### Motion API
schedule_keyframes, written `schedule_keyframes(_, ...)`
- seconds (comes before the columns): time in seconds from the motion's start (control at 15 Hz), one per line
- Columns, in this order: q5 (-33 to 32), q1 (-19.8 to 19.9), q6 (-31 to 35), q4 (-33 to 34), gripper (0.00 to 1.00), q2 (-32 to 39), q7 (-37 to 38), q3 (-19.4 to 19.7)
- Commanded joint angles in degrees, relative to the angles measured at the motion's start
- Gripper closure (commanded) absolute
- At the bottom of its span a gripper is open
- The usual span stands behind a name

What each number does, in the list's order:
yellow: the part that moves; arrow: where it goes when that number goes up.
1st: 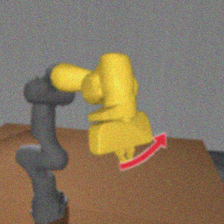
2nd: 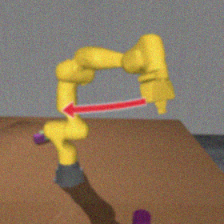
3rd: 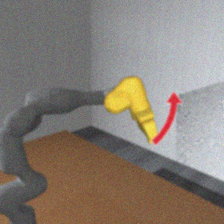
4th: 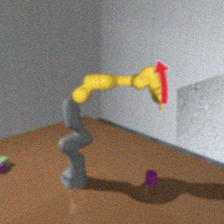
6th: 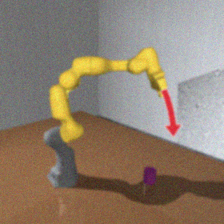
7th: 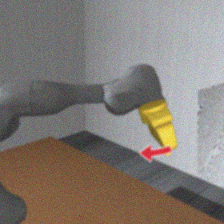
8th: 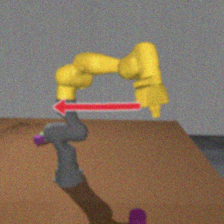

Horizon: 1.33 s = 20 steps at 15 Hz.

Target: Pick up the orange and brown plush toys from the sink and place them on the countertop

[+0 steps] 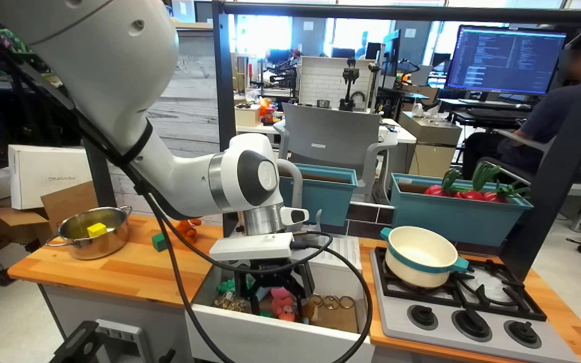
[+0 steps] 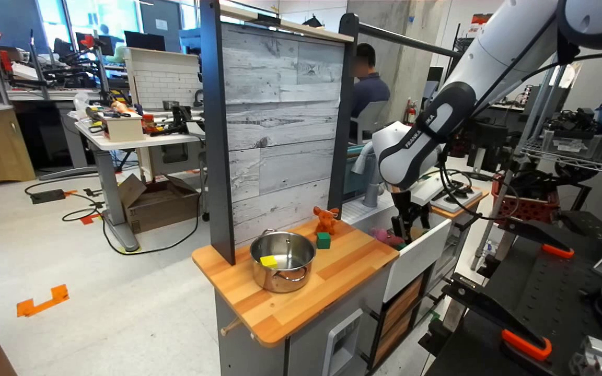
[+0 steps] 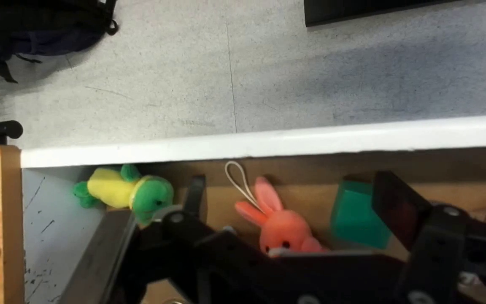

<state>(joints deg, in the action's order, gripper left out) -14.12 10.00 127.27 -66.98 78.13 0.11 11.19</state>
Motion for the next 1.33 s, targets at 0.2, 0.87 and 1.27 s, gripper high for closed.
schedule_keyframes(0.2, 0.6, 0.4, -3.9, 6.7, 0.00, 6.0, -7.6, -2.0)
schedule_keyframes(0.87, 0.0, -0.8, -7.4, 9.4, 0.67, 6.9, -12.5, -3.5)
schedule_keyframes(1.27, 0.5, -0.9, -1.0, 0.4, 1.00, -0.8, -12.3, -4.9)
